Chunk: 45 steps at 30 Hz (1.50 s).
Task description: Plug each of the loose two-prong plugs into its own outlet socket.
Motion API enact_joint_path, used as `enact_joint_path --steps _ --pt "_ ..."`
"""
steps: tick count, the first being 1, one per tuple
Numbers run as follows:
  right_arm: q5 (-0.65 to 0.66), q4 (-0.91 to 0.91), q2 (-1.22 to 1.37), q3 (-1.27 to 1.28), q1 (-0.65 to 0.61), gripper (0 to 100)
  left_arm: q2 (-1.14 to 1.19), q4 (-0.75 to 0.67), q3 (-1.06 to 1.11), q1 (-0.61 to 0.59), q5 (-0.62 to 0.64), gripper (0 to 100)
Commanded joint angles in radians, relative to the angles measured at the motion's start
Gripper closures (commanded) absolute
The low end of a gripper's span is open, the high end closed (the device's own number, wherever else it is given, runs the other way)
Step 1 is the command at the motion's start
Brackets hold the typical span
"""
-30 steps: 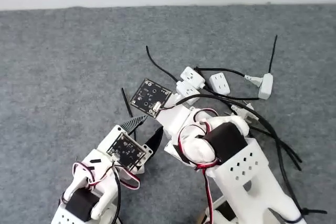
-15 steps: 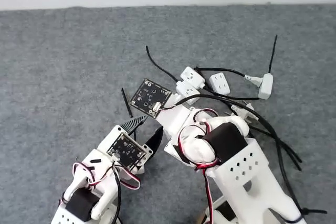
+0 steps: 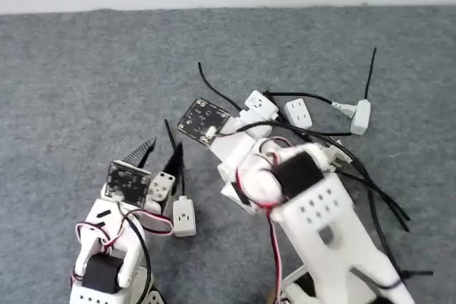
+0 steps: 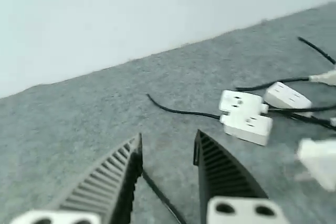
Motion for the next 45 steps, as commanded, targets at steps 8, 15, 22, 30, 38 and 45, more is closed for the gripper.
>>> enact_joint_path --steps 8,15,22,30,38,45 --pt "0.215 0.162 0.341 -0.379 -0.053 98.8 0.0 -0.052 -0.119 -0.256 0.018 83" --pt "0.414 0.249 0.607 -0.543 -0.093 98.8 0.0 -0.049 -0.194 -0.425 0.014 83" --pt "0.56 0.251 0.751 -0.543 -0.151 98.8 0.0 -0.037 -0.157 -0.546 0.011 83" --pt "0.568 0.249 0.74 -0.549 -0.116 98.8 0.0 -0.035 -0.142 -0.532 0.012 83" --pt "0.512 0.248 0.357 -0.569 -0.039 98.8 0.002 -0.031 -0.013 -0.184 -0.11 83" --pt "0.376 0.248 0.188 -0.565 -0.113 98.8 0.002 -0.014 -0.005 0.023 -0.129 83"
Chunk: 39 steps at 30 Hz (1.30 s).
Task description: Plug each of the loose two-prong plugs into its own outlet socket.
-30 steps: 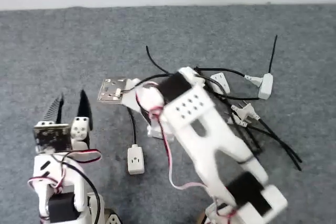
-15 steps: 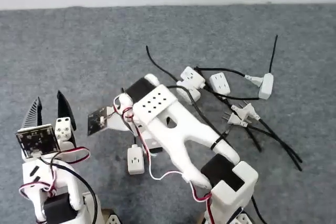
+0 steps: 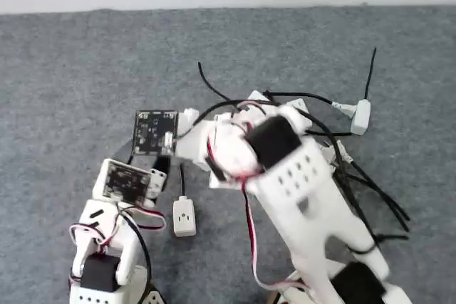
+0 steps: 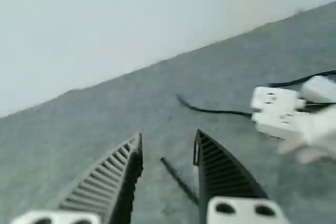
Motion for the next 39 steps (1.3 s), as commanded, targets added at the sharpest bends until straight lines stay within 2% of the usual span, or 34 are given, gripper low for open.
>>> enact_joint_path --steps 1,8,20,30,39 --pt "-0.064 0.044 -0.07 -0.052 -0.027 98.8 0.002 0.009 -0.013 0.075 -0.014 83" --pt "-0.107 0.045 -0.068 -0.011 -0.085 98.8 0.002 0.052 -0.065 0.08 -0.011 83" --pt "-0.144 0.042 -0.07 0.032 -0.091 98.8 0.002 0.1 -0.108 0.1 -0.008 83" --pt "-0.164 0.039 -0.076 0.029 -0.093 98.8 0.002 0.097 -0.042 0.238 -0.014 83" --pt "-0.164 0.039 -0.076 0.028 -0.093 98.8 0.002 0.097 -0.038 0.244 -0.015 83"
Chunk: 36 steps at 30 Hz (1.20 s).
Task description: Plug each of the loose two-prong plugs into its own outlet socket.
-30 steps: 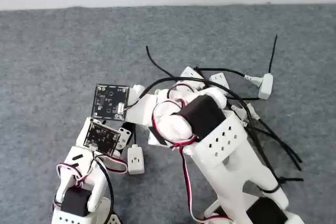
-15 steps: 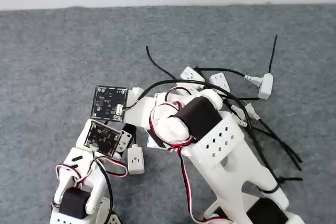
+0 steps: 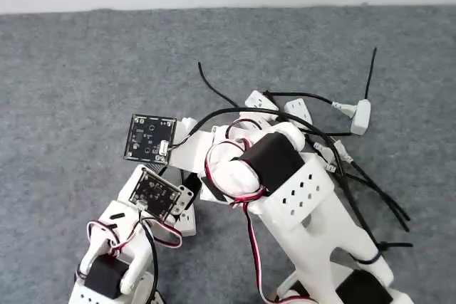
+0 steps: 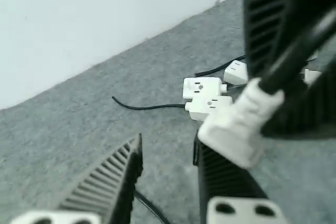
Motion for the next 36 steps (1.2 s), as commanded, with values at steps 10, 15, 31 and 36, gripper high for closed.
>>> enact_joint_path --steps 10,15,31,36 --pt "-0.035 0.036 -0.019 -0.005 -0.01 98.8 0.002 0.003 -0.012 0.008 -0.011 83" --pt "-0.035 0.038 -0.019 0.025 0.022 98.9 0.002 0.025 -0.013 0.006 -0.012 83" --pt "-0.176 -0.071 -0.027 0.157 0.084 94.2 0.002 0.021 -0.01 -0.06 -0.012 83" --pt "-0.183 -0.093 -0.019 0.16 0.084 99.0 0.002 0.018 -0.002 -0.06 -0.012 83"
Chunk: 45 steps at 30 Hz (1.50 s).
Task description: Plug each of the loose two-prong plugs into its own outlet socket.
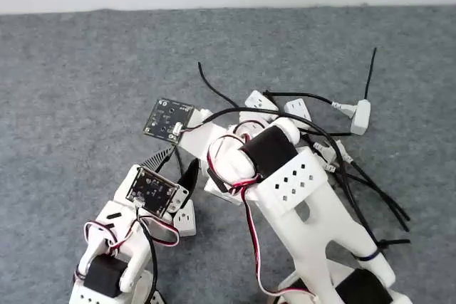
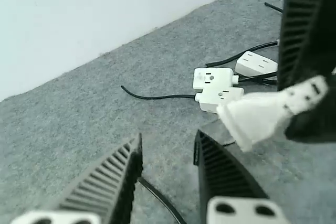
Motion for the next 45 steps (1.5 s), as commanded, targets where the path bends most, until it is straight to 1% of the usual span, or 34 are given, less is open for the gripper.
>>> enact_joint_path --steps 1,9,12,15,20,22,25,30,36,40,42,45 --pt "-0.014 -0.024 -0.019 -0.005 0.005 99.0 0.002 -0.008 -0.004 -0.005 -0.006 83" --pt "-0.015 -0.035 -0.016 -0.002 0.005 98.9 0.002 -0.008 -0.004 -0.005 -0.006 83" --pt "-0.015 -0.041 -0.016 0.026 0.007 98.9 0.002 -0.008 -0.004 -0.005 -0.006 83" --pt "-0.015 -0.084 -0.018 0.08 0.007 98.6 0.002 -0.008 -0.004 -0.005 -0.006 83" --pt "-0.015 -0.12 -0.025 0.123 0.01 92.6 0.002 -0.008 -0.002 -0.011 -0.006 83" --pt "-0.028 -0.14 -0.027 0.123 0.012 93.5 0.002 -0.006 -0.002 -0.009 -0.006 83" --pt "-0.066 -0.18 -0.018 0.135 0.024 99.6 0.002 -0.005 -0.002 -0.008 -0.006 83" --pt "-0.058 -0.208 -0.028 0.17 0.022 98.9 0.002 -0.008 0.013 -0.008 -0.035 83" --pt "-0.055 -0.205 -0.03 0.164 0.033 98.9 0.002 -0.008 0.013 -0.009 -0.037 83" --pt "-0.034 -0.179 -0.03 0.118 0.077 98.9 0.0 -0.015 0.013 -0.015 -0.038 83" --pt "-0.014 -0.143 -0.03 0.081 0.091 98.9 0.0 -0.037 0.013 -0.057 -0.034 83" --pt "-0.005 -0.081 -0.03 0.023 0.088 98.9 0.0 -0.08 0.015 -0.161 0.0 83"
